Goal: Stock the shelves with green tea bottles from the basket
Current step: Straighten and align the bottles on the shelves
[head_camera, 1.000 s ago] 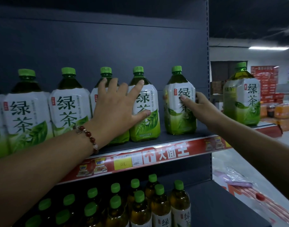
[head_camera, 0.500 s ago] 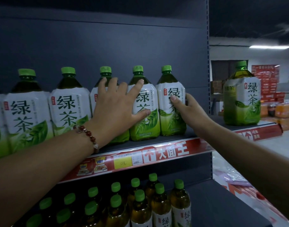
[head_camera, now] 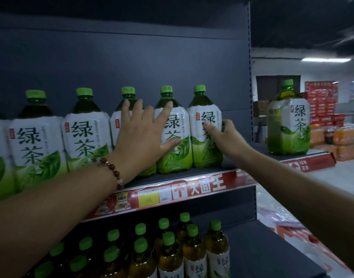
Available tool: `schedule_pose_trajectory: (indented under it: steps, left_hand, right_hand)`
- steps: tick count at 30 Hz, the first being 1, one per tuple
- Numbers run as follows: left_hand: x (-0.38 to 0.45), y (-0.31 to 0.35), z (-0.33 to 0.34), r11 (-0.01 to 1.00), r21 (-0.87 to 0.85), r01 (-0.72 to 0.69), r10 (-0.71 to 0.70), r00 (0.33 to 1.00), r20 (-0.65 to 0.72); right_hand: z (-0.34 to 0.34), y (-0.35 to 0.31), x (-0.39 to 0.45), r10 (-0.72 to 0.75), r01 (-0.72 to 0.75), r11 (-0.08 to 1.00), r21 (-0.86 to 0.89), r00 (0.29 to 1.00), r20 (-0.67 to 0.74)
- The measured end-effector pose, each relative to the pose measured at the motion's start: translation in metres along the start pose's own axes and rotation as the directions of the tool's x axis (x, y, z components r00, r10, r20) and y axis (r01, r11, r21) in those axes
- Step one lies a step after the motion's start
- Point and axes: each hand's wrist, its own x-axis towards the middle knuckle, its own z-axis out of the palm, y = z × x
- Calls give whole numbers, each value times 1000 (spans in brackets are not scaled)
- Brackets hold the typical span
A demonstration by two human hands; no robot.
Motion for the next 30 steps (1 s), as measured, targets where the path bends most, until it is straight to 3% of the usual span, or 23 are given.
schedule_pose_trajectory:
  steps: [5, 8, 10, 14, 18, 24, 30]
  left_hand:
    - [-5, 4, -7, 999, -7, -32, 32, 998, 52]
    - [-1, 15, -13, 997, -25, -78, 79, 996, 50]
    - [11, 25, -18, 994, -23, -109, 110, 994, 22]
    - [36, 44, -20, 992, 0, -129, 129, 992, 10]
    - [45, 55, -14, 994, 27, -106, 105, 994, 31]
    - [44, 60, -6, 995, -34, -94, 95, 994, 49]
    - [43, 60, -2, 991, -105, -83, 86, 996, 19]
  right_hand:
    - [-21, -11, -12, -56, 96, 924, -370, 992, 117]
    - [-45, -17, -18, -167, 215, 634, -743, 976, 140]
    - [-65, -18, -15, -275, 264, 433, -862, 949, 152]
    - [-109, -19, 4, -345, 197, 297, -934, 935, 88]
    - [-144, -15, 24, -325, 31, 363, -931, 941, -96]
    - [-170, 12, 52, 4, -150, 762, -630, 974, -228]
    - [-175, 31, 59, -36, -172, 757, -630, 952, -303]
